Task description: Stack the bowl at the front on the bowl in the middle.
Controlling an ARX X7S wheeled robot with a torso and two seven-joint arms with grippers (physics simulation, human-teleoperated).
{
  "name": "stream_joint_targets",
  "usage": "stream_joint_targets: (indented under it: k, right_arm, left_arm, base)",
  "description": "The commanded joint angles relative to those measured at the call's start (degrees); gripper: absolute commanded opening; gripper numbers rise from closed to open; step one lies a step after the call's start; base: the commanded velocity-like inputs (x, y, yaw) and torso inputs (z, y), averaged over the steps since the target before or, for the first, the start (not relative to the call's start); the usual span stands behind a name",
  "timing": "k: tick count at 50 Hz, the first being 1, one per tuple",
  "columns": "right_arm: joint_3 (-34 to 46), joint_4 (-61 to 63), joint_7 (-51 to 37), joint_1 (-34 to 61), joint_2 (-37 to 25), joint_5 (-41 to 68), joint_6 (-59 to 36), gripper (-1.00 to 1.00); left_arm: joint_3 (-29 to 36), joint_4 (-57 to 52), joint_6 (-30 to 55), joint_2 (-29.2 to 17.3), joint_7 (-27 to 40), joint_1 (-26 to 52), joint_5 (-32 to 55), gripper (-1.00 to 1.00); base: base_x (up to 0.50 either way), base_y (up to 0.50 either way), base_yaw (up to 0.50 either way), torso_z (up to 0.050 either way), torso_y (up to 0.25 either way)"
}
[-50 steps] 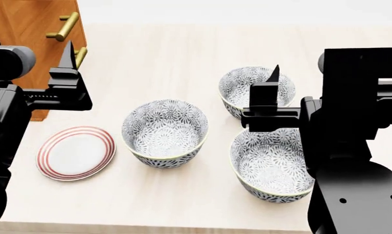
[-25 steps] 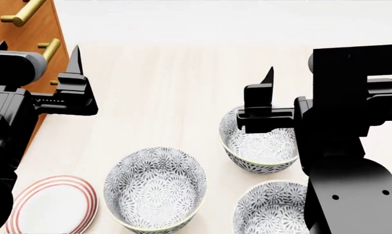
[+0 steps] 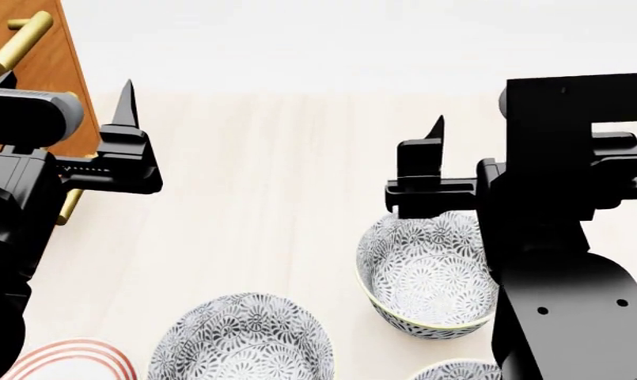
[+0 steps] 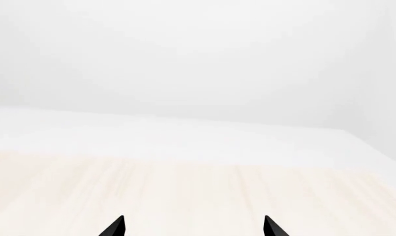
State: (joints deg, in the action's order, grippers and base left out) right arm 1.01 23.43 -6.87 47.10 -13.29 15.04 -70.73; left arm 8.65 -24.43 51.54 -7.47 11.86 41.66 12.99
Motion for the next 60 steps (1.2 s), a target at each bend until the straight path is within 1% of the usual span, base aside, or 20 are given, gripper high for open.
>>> stream_joint_targets:
  k: [1, 5, 8, 10, 11, 12, 13, 15, 17, 19, 20, 22, 28, 37, 60]
  right_arm:
    - [-2.31, -3.57, -0.83, 4.24, 1.11, 1.04, -5.93, 1.00]
    - [-3.09, -8.22, -0.72, 9.31, 1.10, 1.50, -10.28, 1.00]
    - [-3.96, -14.67, -0.23, 14.00, 0.47, 1.62, -12.93, 1.00]
    - [-4.53, -17.09, -0.02, 15.33, 0.35, 1.74, -13.57, 1.00]
    - [-4.56, -19.34, 0.46, 16.62, 0.03, 2.11, -15.57, 1.00]
    - [-5.13, -20.41, 0.53, 17.17, 0.08, 2.18, -15.65, 1.00]
    - [-7.30, -21.74, 0.26, 18.11, 0.71, 2.24, -15.83, 1.00]
    - [-7.51, -23.08, 0.56, 18.96, 0.50, 2.40, -15.45, 1.00]
    - [-7.89, -27.10, 0.20, 21.17, 0.13, 2.74, -18.92, 1.00]
    - [-8.05, -31.94, -4.55, 22.94, -1.46, 8.74, -19.23, 1.00]
    - [-8.42, -34.93, -8.55, 23.87, -2.63, 14.39, -19.24, 1.00]
    - [-8.18, -37.32, -12.44, 24.80, -4.04, 19.50, -19.20, 1.00]
    - [-7.13, -44.55, -12.54, 28.14, -5.70, 20.69, -17.88, 1.00]
    - [-4.01, -51.30, -10.15, 29.56, -6.99, 20.68, -15.52, 1.00]
    - [-2.56, -61.35, -7.85, 30.86, -7.55, 20.04, -11.59, 1.00]
  left_arm:
    - [0.28, 0.22, -0.06, -0.43, 0.42, -0.03, 0.48, 1.00]
    - [0.33, 0.27, 0.13, -0.54, 0.50, 0.14, 0.75, 1.00]
    - [0.34, 0.93, -0.19, -0.59, 0.54, 0.36, 0.82, 1.00]
    - [0.35, 1.09, -0.27, -0.63, 0.58, 0.36, 0.91, 1.00]
    - [0.42, 1.24, -0.44, -0.68, 0.60, 0.32, 0.89, 1.00]
    - [0.47, 1.42, -0.59, -0.72, 0.62, 0.30, 0.87, 1.00]
    - [0.56, 1.61, -0.80, -0.78, 0.64, 0.25, 0.82, 1.00]
    - [0.68, 1.85, -1.06, -0.85, 0.70, 0.17, 0.81, 1.00]
    - [0.87, 2.00, -1.29, -0.96, 0.74, 0.01, 0.78, 1.00]
    - [0.96, 2.12, -1.40, -1.04, 0.79, -0.08, 0.81, 1.00]
    - [1.03, 2.19, -1.45, -1.11, 0.81, -0.11, 0.80, 1.00]
    - [1.13, 2.14, -1.39, -1.20, 0.89, -0.06, 0.84, 1.00]
    - [1.57, 1.72, -1.03, -1.36, 1.08, 0.03, 1.05, 1.00]
    - [2.03, 1.59, -0.96, -1.60, 1.27, -0.12, 1.39, 1.00]
    - [3.34, 1.63, -1.11, -2.47, 1.56, -0.33, 1.94, 1.00]
  base:
    - [0.00, 0.00, 0.00, 0.000, 0.000]
    - [0.00, 0.00, 0.00, 0.000, 0.000]
    - [0.00, 0.00, 0.00, 0.000, 0.000]
    - [0.00, 0.00, 0.00, 0.000, 0.000]
    - [0.00, 0.00, 0.00, 0.000, 0.000]
    - [0.00, 0.00, 0.00, 0.000, 0.000]
    - [0.00, 0.00, 0.00, 0.000, 0.000]
    - [0.00, 0.00, 0.00, 0.000, 0.000]
    - [0.00, 0.00, 0.00, 0.000, 0.000]
    - [0.00, 0.00, 0.00, 0.000, 0.000]
    - [0.00, 0.00, 0.00, 0.000, 0.000]
    - [0.00, 0.00, 0.00, 0.000, 0.000]
    - [0.00, 0.00, 0.00, 0.000, 0.000]
    - [0.00, 0.00, 0.00, 0.000, 0.000]
    - [0.00, 0.00, 0.00, 0.000, 0.000]
